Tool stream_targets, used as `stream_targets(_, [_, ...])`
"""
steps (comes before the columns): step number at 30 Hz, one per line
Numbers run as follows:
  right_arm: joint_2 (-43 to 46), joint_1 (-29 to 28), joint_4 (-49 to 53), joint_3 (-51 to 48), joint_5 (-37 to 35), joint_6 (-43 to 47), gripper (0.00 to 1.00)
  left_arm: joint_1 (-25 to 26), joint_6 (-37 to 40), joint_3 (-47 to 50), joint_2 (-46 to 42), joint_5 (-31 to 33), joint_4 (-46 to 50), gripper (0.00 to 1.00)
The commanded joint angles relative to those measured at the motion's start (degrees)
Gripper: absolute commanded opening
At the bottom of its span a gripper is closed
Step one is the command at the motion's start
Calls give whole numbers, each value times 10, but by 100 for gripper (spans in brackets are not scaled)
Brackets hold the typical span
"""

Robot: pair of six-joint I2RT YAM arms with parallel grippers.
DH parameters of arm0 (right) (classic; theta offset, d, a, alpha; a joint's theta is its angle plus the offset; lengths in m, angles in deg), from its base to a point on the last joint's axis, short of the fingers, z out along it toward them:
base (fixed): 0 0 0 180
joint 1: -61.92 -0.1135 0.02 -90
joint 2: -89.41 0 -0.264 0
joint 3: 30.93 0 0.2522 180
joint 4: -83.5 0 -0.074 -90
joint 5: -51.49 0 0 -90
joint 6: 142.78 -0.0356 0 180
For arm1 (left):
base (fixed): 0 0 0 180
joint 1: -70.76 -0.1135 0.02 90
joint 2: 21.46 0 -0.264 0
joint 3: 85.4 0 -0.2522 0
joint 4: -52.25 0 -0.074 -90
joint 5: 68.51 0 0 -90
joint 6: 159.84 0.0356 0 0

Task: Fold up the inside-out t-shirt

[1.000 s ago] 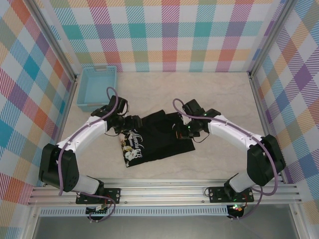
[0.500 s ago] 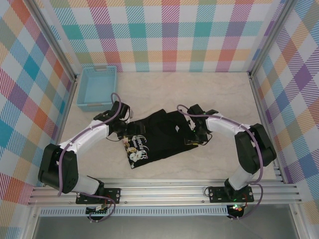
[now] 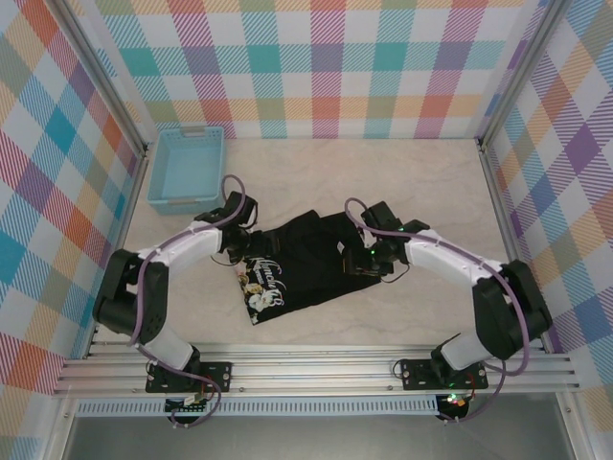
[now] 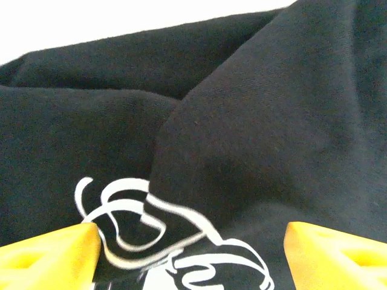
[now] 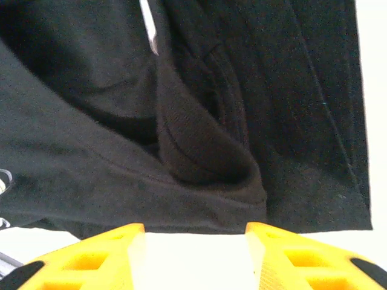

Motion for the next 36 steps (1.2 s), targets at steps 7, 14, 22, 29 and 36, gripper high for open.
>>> stream_targets(7, [-137, 47, -48, 60, -29, 26, 39, 22, -6, 80, -23, -91, 8, 77])
stream_targets(14, [-250, 48, -27, 212, -36, 109, 37, 126, -46, 132, -113, -146, -40, 79])
stream_targets(22, [-215, 49, -17, 265, -71, 185, 45, 92, 39, 52, -166, -29, -88, 82])
stream_targets(29, [-188, 62, -48, 222, 0, 145, 50, -49, 65, -56, -3, -59, -153, 83])
stream_targets(36, [-218, 88, -73, 216, 58, 100, 53, -69, 120, -217, 178, -114, -57, 80])
